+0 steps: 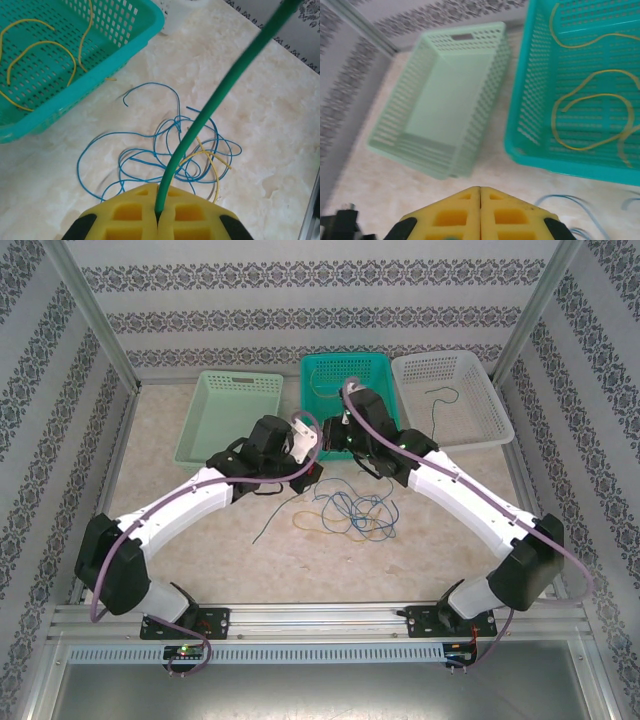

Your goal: Untangle the cables

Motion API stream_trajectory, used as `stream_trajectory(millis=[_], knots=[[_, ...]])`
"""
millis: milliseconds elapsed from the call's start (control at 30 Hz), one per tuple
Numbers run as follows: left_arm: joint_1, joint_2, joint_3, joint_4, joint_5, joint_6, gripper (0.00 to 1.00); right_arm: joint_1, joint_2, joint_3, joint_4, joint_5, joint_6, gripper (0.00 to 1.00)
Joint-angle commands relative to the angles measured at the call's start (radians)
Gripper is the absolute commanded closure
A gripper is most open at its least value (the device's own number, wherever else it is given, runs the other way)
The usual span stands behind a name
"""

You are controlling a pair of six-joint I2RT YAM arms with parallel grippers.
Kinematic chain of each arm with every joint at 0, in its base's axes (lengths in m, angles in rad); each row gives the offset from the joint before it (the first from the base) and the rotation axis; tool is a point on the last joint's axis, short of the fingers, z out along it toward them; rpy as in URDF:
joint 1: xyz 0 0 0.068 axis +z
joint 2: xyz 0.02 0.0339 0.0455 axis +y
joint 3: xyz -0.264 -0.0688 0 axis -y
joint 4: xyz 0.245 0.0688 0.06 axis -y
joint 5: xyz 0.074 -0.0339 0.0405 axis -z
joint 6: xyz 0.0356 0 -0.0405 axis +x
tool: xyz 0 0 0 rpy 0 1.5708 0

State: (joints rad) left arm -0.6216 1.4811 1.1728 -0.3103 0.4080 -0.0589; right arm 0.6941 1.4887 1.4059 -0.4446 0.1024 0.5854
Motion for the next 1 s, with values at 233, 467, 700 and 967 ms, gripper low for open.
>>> stream_trajectory(millis=[233,467,700,967], knots=[[-0.009,-0.048,0.026,0.043,-0.148,-0.053,0.0,-0.142,-0.072,0.024,-0.112,0.045,-0.119,1.0],[-0.009,-0.18,-0.101,0.215,-0.279,-0.062,0.0,-0.41,-0.078,0.126,-0.069,0.158,-0.297,1.0],[-0.003,-0.168,-0.086,0.131,-0.311,-0.079,0.0,-0.688,-0.009,0.292,-0.079,-0.257,-0.106,1.0],[0.016,-0.142,-0.08,0.145,-0.296,-0.093,0.0,-0.705,-0.132,0.122,0.241,-0.055,-0.141,1.0]])
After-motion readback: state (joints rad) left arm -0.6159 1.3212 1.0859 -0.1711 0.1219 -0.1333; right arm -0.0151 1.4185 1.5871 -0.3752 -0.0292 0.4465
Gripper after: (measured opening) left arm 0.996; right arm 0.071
